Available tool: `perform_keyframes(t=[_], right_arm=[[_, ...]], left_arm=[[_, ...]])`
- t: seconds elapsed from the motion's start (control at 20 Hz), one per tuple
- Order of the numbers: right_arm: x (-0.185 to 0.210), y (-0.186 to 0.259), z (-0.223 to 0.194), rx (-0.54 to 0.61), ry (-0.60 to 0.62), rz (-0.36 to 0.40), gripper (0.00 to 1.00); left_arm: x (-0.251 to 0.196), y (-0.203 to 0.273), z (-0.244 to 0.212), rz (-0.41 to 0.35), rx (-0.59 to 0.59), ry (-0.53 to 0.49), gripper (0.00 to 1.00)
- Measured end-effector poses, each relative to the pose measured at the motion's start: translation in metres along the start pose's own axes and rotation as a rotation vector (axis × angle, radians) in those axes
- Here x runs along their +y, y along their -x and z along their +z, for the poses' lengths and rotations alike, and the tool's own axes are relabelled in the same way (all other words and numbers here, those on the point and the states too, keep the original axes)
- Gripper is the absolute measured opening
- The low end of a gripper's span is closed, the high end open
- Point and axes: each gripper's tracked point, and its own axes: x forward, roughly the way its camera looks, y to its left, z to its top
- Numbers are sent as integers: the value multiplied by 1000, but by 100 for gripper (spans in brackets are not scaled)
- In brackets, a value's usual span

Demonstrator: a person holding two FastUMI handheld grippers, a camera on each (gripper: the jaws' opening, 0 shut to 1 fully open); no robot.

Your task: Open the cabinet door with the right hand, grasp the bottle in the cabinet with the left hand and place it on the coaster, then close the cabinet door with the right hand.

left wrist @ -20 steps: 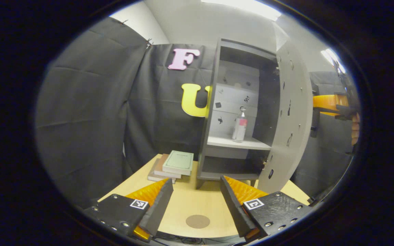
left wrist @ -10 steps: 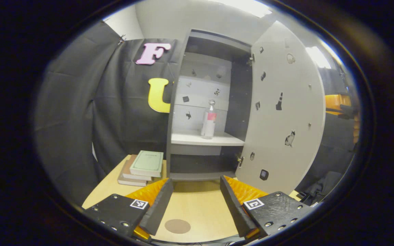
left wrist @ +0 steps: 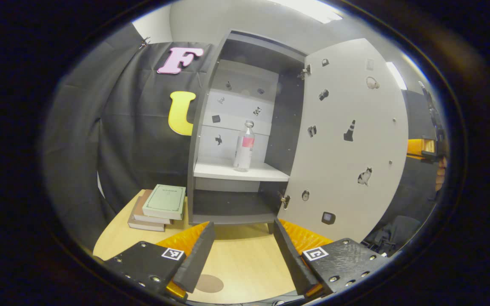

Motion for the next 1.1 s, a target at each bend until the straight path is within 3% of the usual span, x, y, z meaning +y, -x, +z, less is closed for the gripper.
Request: perform_keyframes(t=[0.05,0.1,0.35,0.65,0.85,1.0,1.05,1.1], right_arm=[[0,0,-1,-3,-12,-9,0],[6,9,3,0,-31,9,6],[-1,9,-1,-6,-59,-39,0],[-35,14,-6,13,-58,-207,2],[-49,8,-4,8,-65,-277,2],[-54,-6,0,-3,-88,-277,0],[-55,-9,0,-3,-93,-281,7],[-54,-11,0,1,-96,-275,7]], left_arm=[[1,-3,1,-4,4,0,86],[4,-4,-2,-9,7,3,86],[12,-31,11,-39,28,11,84],[28,-81,62,-23,-34,-33,83],[31,-114,105,-21,-77,-46,86],[32,-142,135,-16,-114,-71,85],[30,-151,142,-20,-117,-76,84],[28,-162,148,-24,-118,-81,83]])
